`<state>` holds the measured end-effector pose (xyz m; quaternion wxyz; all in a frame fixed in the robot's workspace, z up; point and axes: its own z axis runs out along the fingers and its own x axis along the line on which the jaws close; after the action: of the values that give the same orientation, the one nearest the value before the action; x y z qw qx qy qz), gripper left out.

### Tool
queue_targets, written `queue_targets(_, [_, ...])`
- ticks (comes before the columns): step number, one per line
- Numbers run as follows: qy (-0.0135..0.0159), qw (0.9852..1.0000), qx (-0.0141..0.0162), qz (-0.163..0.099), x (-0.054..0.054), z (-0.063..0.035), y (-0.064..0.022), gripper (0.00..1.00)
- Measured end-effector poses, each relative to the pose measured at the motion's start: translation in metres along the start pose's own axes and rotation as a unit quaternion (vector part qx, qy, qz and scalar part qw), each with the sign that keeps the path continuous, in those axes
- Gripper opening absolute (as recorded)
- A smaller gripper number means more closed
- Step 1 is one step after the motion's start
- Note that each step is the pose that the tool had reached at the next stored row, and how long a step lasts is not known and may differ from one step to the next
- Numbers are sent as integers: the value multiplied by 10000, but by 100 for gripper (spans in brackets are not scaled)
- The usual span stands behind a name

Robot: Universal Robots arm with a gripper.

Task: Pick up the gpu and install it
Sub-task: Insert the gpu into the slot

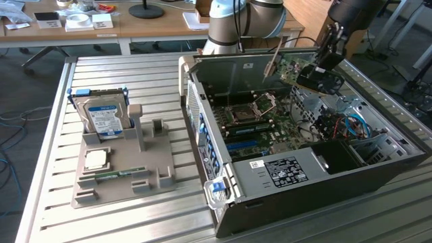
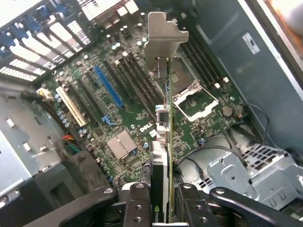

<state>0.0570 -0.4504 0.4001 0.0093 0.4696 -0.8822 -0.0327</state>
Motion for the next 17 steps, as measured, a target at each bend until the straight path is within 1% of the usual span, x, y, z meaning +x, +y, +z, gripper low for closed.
queue_targets(4, [19,9996,-4,-282,0,0,0,27])
queue_targets(8, [38,9983,-8,-578,0,0,0,27])
queue_targets(10, [48,9974,-10,-726,0,0,0,27])
queue_targets(13, [63,9955,-14,-944,0,0,0,27])
queue_targets(17, [82,9923,-18,-1238,-1,0,0,27])
